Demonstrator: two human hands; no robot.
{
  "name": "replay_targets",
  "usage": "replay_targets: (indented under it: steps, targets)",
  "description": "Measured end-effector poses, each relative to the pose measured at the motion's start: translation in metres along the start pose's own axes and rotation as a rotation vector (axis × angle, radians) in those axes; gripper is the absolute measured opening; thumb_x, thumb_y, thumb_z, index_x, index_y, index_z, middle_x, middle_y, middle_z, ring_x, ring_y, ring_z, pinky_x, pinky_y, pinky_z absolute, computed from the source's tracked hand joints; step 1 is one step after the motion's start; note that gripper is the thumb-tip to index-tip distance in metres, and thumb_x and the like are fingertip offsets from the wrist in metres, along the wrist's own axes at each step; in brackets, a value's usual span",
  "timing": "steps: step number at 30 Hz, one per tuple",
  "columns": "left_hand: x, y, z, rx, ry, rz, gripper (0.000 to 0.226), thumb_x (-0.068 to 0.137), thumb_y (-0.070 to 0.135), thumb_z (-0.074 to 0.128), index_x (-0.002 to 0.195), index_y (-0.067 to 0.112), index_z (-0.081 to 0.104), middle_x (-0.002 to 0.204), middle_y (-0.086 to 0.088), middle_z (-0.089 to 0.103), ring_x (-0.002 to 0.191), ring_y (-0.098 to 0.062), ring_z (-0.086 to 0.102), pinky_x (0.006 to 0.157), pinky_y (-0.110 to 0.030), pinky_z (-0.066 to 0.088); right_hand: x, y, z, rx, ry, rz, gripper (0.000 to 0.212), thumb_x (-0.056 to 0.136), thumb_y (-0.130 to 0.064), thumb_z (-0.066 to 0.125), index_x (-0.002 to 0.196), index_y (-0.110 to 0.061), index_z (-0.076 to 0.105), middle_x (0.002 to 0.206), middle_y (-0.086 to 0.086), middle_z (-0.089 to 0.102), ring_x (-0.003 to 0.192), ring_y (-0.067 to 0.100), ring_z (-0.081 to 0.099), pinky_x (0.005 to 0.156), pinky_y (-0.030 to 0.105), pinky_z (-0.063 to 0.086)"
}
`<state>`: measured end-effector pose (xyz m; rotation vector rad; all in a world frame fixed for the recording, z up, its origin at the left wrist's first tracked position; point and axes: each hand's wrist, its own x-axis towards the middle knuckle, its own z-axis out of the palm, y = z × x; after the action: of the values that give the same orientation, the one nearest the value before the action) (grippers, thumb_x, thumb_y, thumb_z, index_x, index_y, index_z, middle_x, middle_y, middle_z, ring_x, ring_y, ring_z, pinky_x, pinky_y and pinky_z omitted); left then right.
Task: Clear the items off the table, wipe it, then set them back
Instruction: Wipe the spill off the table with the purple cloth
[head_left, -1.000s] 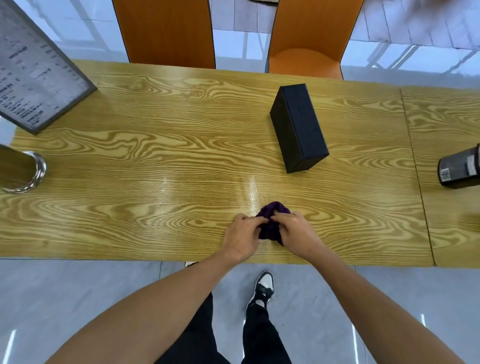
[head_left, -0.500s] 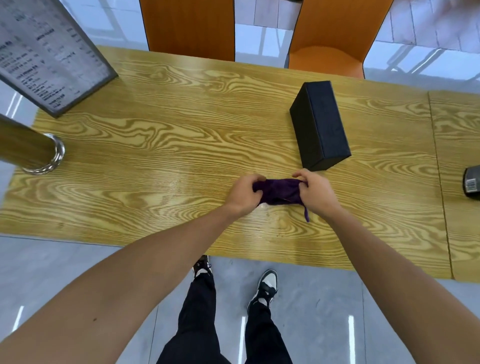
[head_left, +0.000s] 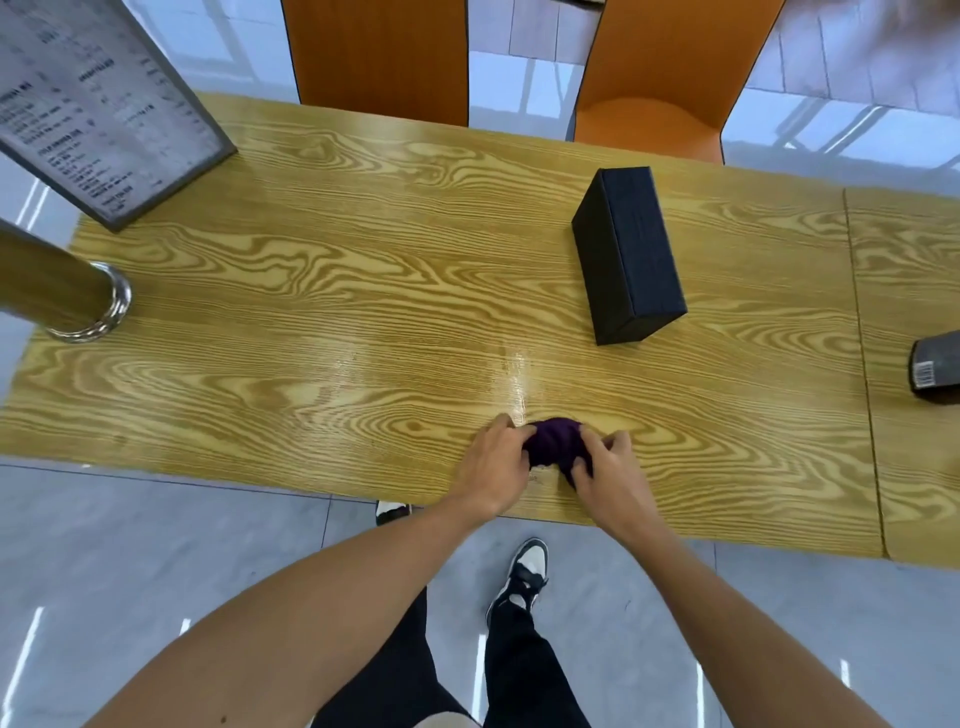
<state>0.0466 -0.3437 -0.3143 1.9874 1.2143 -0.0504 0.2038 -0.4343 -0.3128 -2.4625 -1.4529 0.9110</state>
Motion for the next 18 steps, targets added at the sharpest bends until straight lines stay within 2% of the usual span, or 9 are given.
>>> replay_targets:
  steps: [5, 8, 11, 13, 14, 16, 18]
  targets:
    - [-0.03, 0.004, 0.021, -0.093, 0.076, -0.096, 0.035, 0.094, 0.008, 0.057, 0.123, 0.023, 0.069, 0.106, -0.002, 0.061, 0.096, -0.022, 0.061, 0.082, -0.04, 0.055, -0.026, -0.018, 0.019, 0.141, 0.006, 0.077, 0.038, 0.101, -0.019, 0.051, 0.139, -0.017, 0.051, 0.112, 0.008, 0.042, 0.076, 0.024, 0.056, 0.075, 0.038, 0.054]
    - [-0.042, 0.004, 0.027, -0.18, 0.1, -0.17, 0.032, 0.093, 0.006, 0.054, 0.116, 0.021, 0.071, 0.1, -0.002, 0.06, 0.095, -0.023, 0.057, 0.083, -0.042, 0.052, -0.034, -0.024, 0.027, 0.198, -0.005, 0.087, 0.037, 0.102, -0.018, 0.049, 0.139, -0.021, 0.052, 0.116, 0.01, 0.044, 0.081, 0.019, 0.052, 0.076, 0.033, 0.049]
    - [-0.056, 0.001, 0.025, -0.275, 0.109, -0.227, 0.035, 0.094, 0.005, 0.052, 0.116, 0.024, 0.071, 0.101, 0.0, 0.06, 0.103, -0.021, 0.054, 0.086, -0.042, 0.051, -0.041, -0.031, 0.037, 0.24, -0.018, 0.084, 0.035, 0.101, -0.018, 0.048, 0.135, -0.024, 0.055, 0.108, 0.012, 0.053, 0.082, 0.013, 0.044, 0.07, 0.03, 0.041]
    - [-0.065, -0.005, 0.021, -0.332, 0.121, -0.253, 0.037, 0.093, 0.003, 0.052, 0.114, 0.025, 0.072, 0.1, 0.007, 0.059, 0.104, -0.017, 0.055, 0.087, -0.039, 0.05, -0.046, -0.038, 0.045, 0.261, -0.032, 0.072, 0.034, 0.101, -0.016, 0.047, 0.132, -0.024, 0.056, 0.107, 0.012, 0.057, 0.083, 0.007, 0.044, 0.065, 0.021, 0.038]
    - [-0.069, -0.01, 0.02, -0.363, 0.134, -0.261, 0.037, 0.091, 0.001, 0.051, 0.11, 0.025, 0.073, 0.099, 0.01, 0.061, 0.103, -0.016, 0.056, 0.087, -0.037, 0.051, -0.049, -0.043, 0.049, 0.266, -0.042, 0.063, 0.031, 0.101, -0.015, 0.047, 0.129, -0.023, 0.057, 0.107, 0.011, 0.057, 0.085, 0.002, 0.044, 0.064, 0.015, 0.035]
    - [-0.079, -0.022, 0.018, -0.455, 0.158, -0.287, 0.039, 0.087, -0.002, 0.05, 0.1, 0.026, 0.074, 0.093, 0.01, 0.068, 0.095, -0.015, 0.062, 0.079, -0.033, 0.053, -0.055, -0.056, 0.057, 0.294, -0.059, 0.048, 0.027, 0.1, -0.012, 0.047, 0.123, -0.019, 0.059, 0.106, 0.012, 0.058, 0.09, 0.0, 0.04, 0.067, 0.015, 0.034]
    - [-0.088, -0.034, 0.012, -0.572, 0.175, -0.356, 0.039, 0.084, -0.003, 0.051, 0.098, 0.023, 0.076, 0.09, 0.006, 0.074, 0.087, -0.014, 0.068, 0.074, -0.032, 0.056, -0.057, -0.069, 0.065, 0.331, -0.097, 0.064, 0.027, 0.099, -0.011, 0.046, 0.121, -0.019, 0.061, 0.106, 0.011, 0.059, 0.091, 0.0, 0.039, 0.071, 0.015, 0.034]
